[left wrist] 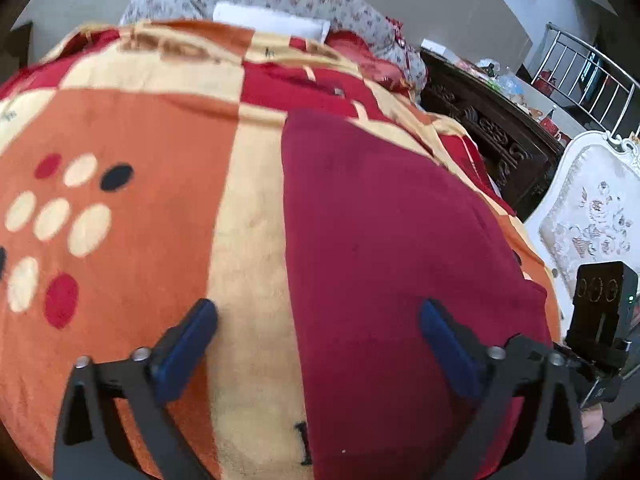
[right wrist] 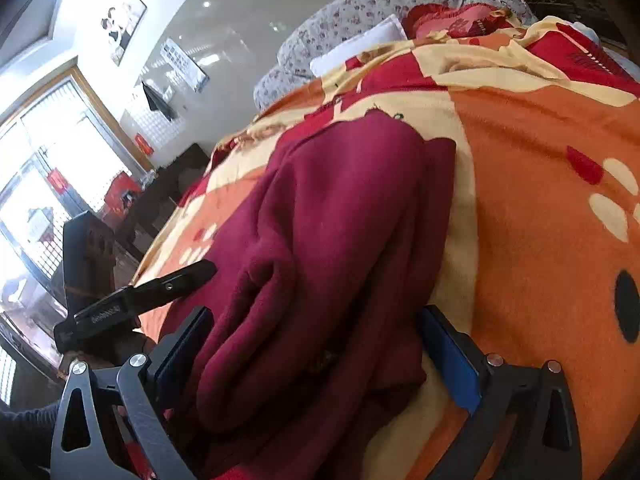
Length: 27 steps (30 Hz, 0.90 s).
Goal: Fold small clothes
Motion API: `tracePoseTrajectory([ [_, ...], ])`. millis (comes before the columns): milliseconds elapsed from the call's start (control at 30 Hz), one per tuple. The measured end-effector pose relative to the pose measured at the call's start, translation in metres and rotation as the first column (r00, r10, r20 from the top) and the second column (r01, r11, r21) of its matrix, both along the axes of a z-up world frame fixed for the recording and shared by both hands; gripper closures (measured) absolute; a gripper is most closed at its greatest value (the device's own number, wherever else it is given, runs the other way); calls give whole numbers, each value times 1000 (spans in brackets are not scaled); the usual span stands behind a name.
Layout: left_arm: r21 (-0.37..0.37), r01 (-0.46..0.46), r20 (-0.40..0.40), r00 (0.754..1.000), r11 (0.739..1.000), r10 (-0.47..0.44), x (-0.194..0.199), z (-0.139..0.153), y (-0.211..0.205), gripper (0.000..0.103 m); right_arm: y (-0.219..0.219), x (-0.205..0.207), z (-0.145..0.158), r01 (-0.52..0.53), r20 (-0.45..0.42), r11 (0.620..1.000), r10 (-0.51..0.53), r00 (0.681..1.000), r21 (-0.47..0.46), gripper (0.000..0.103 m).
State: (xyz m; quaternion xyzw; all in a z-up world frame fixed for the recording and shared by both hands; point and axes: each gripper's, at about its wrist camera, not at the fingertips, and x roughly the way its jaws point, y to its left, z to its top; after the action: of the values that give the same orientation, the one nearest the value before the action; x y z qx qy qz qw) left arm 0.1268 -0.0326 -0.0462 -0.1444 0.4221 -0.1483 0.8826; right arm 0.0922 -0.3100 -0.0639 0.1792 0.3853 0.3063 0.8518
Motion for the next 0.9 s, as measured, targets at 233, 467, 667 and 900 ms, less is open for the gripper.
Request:
tracePoseTrajectory([
  [233, -151, 89, -6, 996, 984, -91, 8, 0, 12, 0, -10, 4, 1, -51, -58, 995, 56, 997, 88, 0],
  [467, -257, 168, -45, 982, 952, -186, 29, -7, 5, 0, -45, 0, -3, 28, -94, 939, 5, 996, 343, 2],
  [667, -297, 203, -82, 968, 933, -237, 43, -5, -1, 0, -30, 33, -3, 67, -151, 945, -19, 988, 321, 1],
  [900, -294, 196, -108, 966, 935, -236, 48, -5, -1, 28, -47, 19, -12, 39, -181, 940, 24, 983, 338, 35],
])
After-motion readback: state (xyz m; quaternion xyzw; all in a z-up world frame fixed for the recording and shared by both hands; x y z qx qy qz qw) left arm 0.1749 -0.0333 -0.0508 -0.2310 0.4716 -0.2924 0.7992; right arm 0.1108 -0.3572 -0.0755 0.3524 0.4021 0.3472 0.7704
